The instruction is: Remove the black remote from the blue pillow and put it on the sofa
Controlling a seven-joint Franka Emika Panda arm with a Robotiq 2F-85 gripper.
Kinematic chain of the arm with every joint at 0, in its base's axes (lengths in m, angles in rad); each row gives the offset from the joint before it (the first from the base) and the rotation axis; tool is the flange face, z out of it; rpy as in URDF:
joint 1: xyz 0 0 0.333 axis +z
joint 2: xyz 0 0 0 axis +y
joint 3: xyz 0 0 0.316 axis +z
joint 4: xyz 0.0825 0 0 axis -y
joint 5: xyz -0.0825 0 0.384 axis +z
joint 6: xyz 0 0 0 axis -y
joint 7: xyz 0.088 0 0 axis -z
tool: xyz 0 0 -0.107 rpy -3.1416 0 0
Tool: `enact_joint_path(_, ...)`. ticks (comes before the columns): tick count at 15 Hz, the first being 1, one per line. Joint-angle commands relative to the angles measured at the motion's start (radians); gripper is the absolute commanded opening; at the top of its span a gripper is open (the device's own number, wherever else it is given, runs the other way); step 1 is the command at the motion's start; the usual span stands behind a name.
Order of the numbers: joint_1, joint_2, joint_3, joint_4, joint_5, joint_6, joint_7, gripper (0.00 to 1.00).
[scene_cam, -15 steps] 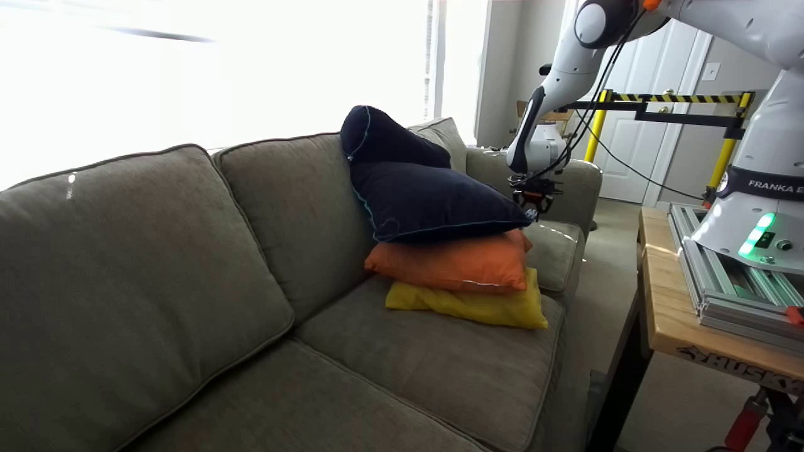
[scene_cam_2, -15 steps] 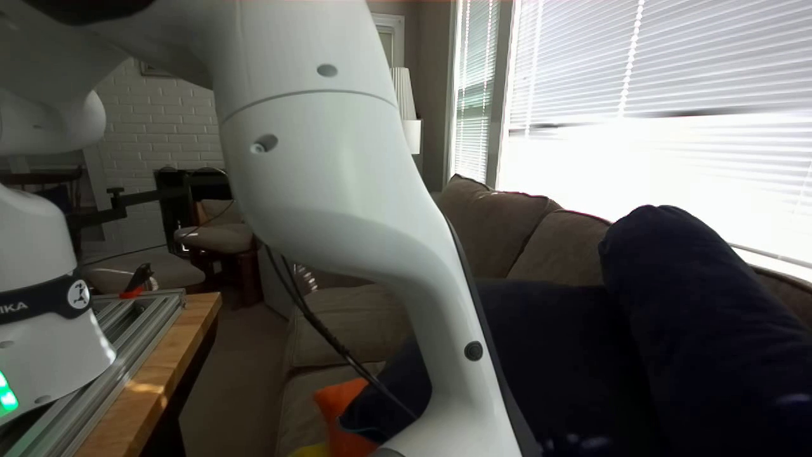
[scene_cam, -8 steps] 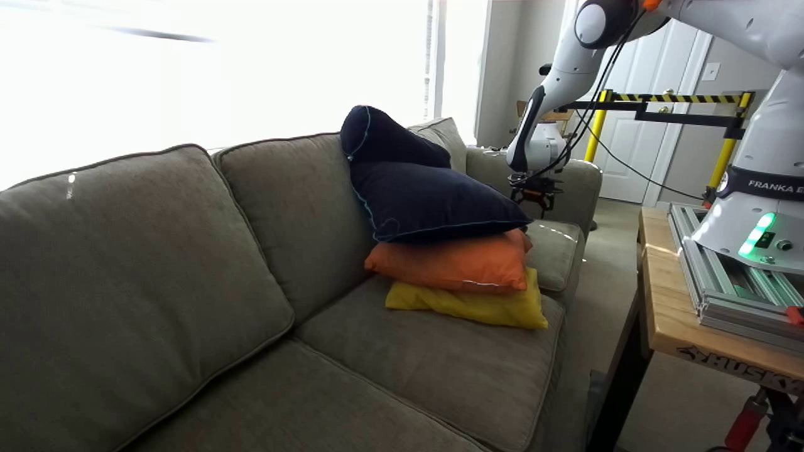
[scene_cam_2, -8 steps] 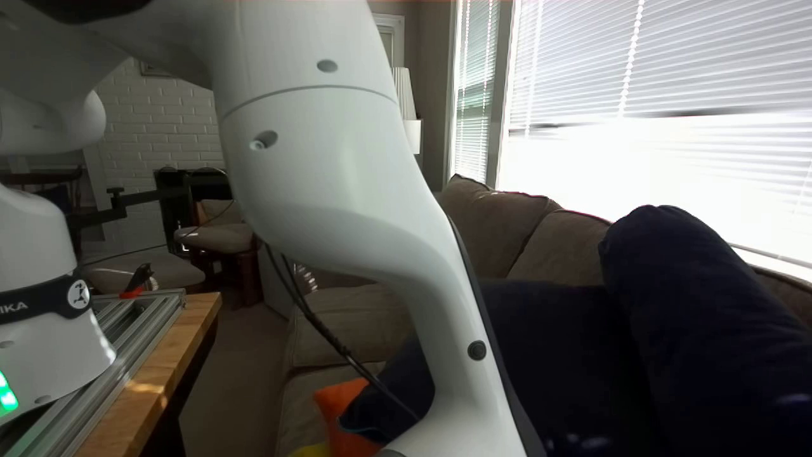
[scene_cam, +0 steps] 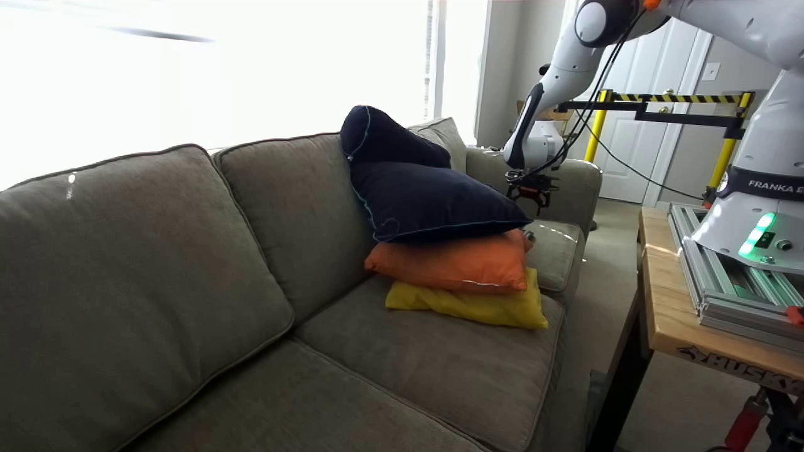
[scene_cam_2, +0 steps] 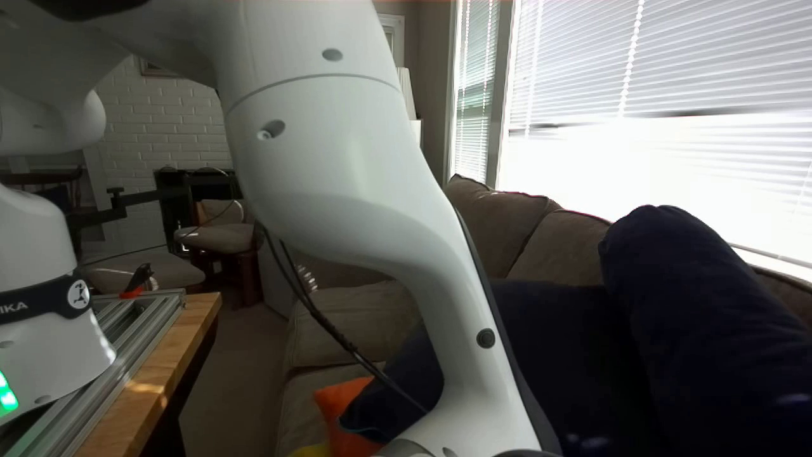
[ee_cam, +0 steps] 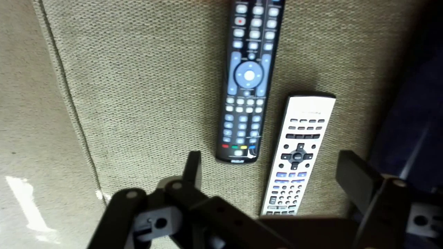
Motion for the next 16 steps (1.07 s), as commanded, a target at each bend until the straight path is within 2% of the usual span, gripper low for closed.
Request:
enact_joint_path(1,0.009,-0.054,0.016,-0.016,0.019,-0.019,-0.002,1.00)
enact_joint_path(5,0.014,-0.119,0.043,-0.040,0.015,-0.055,-0.021,1.00)
enact_joint_path(9,0.047,-0.209,0.038,-0.096,-0.001,-0.102,-0.038,1.00)
enact_joint_path(16,0.152,-0.438,-0.010,-0.267,-0.066,-0.172,-0.096,1.00)
